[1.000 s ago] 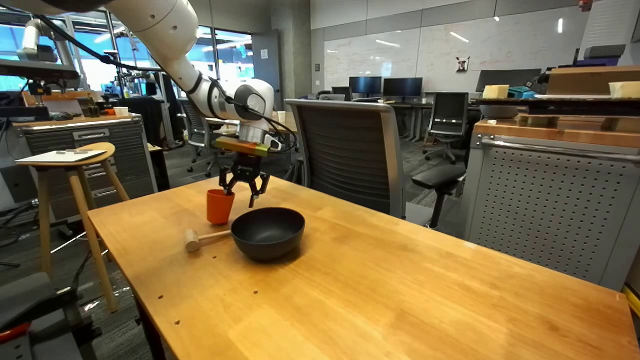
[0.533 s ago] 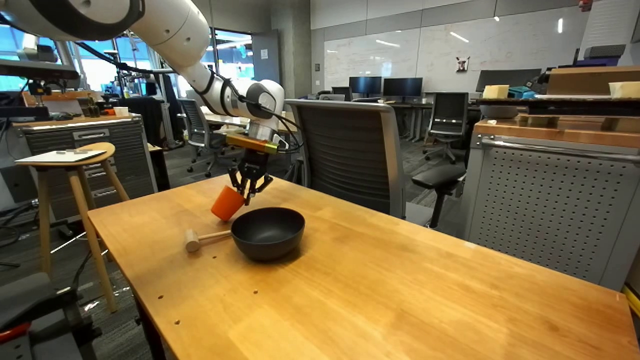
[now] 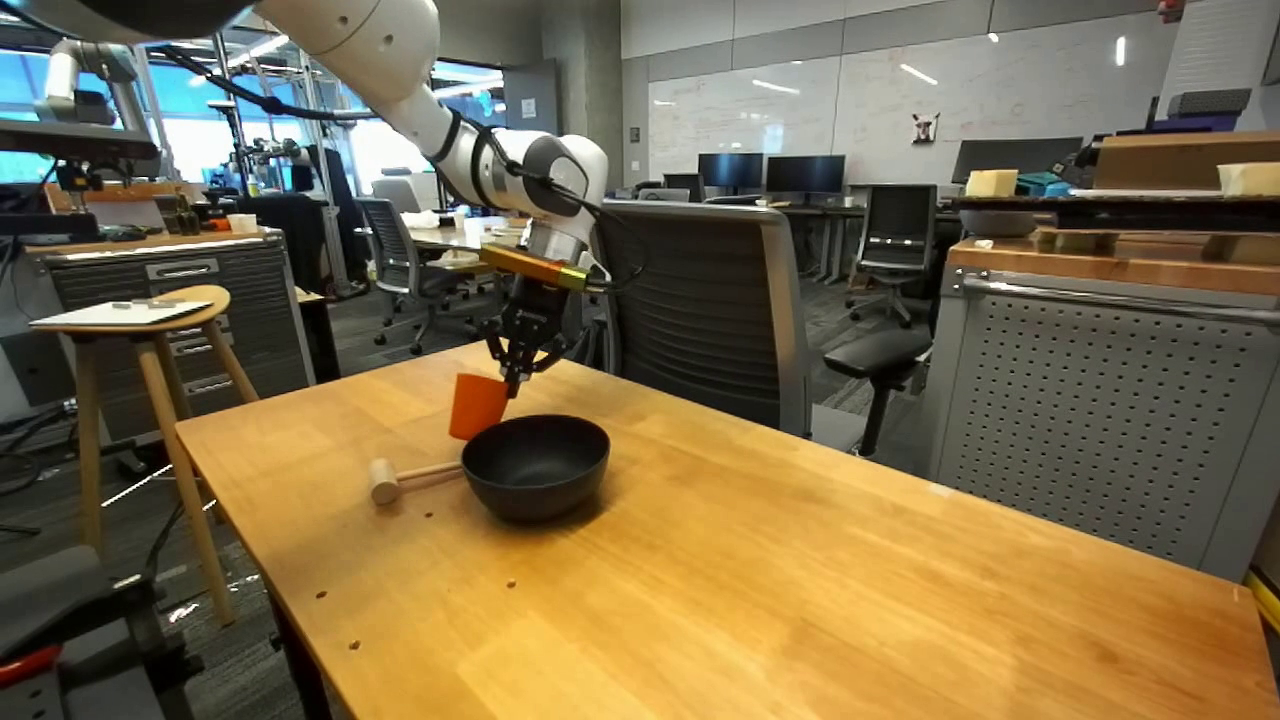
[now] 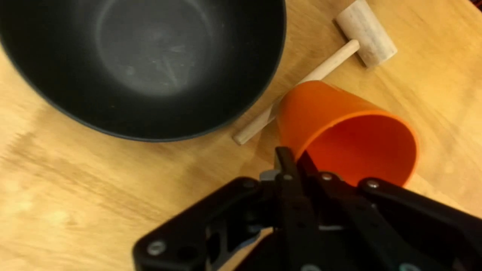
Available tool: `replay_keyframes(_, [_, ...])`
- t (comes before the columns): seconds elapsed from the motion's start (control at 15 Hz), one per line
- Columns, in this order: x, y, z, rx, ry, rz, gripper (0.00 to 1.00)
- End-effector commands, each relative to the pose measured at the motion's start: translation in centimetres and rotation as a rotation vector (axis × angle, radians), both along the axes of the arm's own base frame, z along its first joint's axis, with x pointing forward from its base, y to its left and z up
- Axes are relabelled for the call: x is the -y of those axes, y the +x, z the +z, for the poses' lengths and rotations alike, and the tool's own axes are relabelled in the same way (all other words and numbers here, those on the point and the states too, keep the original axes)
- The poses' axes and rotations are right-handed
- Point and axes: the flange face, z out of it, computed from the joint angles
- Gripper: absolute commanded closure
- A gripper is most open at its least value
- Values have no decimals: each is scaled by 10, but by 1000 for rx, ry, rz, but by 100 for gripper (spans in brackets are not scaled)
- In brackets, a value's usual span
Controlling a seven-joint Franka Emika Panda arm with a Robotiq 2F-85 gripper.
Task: Put the orange cup in the black bowl
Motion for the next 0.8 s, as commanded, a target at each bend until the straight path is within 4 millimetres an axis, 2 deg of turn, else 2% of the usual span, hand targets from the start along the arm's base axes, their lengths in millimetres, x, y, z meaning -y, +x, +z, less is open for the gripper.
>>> replay_keyframes(0.0, [49, -7, 73, 134, 11, -101, 99])
replay_keyframes(0.2, [102, -14, 123, 259, 5, -223, 99])
replay_keyframes(0.33, [141, -27, 142, 308, -18, -311, 99])
replay_keyframes(0.53, [182, -46, 140, 336, -45, -406, 99])
replay_keyframes(0.67, [192, -57, 122, 333, -45, -430, 99])
replay_keyframes(0.73, [190, -61, 108, 325, -38, -429, 99])
